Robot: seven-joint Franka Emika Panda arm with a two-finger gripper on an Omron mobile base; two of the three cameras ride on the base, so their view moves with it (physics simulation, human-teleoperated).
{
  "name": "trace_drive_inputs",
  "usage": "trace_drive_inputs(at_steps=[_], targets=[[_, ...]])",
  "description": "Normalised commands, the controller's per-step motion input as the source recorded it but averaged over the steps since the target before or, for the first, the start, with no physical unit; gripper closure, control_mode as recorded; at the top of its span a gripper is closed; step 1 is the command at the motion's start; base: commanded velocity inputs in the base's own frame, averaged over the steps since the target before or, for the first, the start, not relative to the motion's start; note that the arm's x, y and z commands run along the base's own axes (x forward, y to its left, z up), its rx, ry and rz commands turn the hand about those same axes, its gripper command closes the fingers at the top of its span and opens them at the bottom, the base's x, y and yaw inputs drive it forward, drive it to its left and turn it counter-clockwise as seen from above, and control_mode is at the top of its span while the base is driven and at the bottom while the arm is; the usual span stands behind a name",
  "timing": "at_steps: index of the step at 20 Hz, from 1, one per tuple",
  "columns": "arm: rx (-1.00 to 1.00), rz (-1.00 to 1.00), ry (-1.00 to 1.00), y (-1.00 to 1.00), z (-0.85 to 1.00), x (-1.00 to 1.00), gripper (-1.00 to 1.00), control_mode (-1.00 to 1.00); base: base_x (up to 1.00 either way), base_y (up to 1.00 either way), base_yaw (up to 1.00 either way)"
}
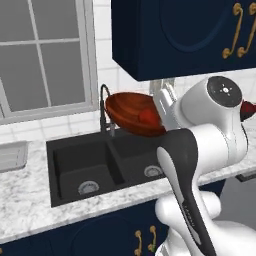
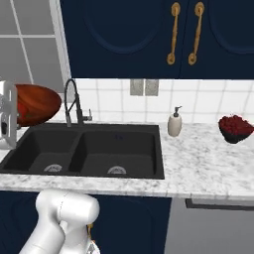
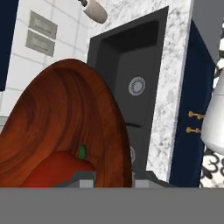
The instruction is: Pick the bell pepper from the sink and place it in the bowl. Then pick the bowl and place it in the microwave. Then close the microwave door and press the start button.
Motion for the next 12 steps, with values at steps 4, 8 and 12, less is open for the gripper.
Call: trace_drive_inputs(at_steps=[4,8,12], targets=[[0.0,0.0,0.0,0.0,0.0,0.0,1.0,1.0,-0.23,0.19,-0.76],[0.0,0.0,0.0,0.0,0.0,0.0,1.0,1.0,-0.08,0.12,-0.94],[0.0,0.0,0.0,0.0,0.0,0.0,1.0,1.0,-0.01,0.04,-0.98]])
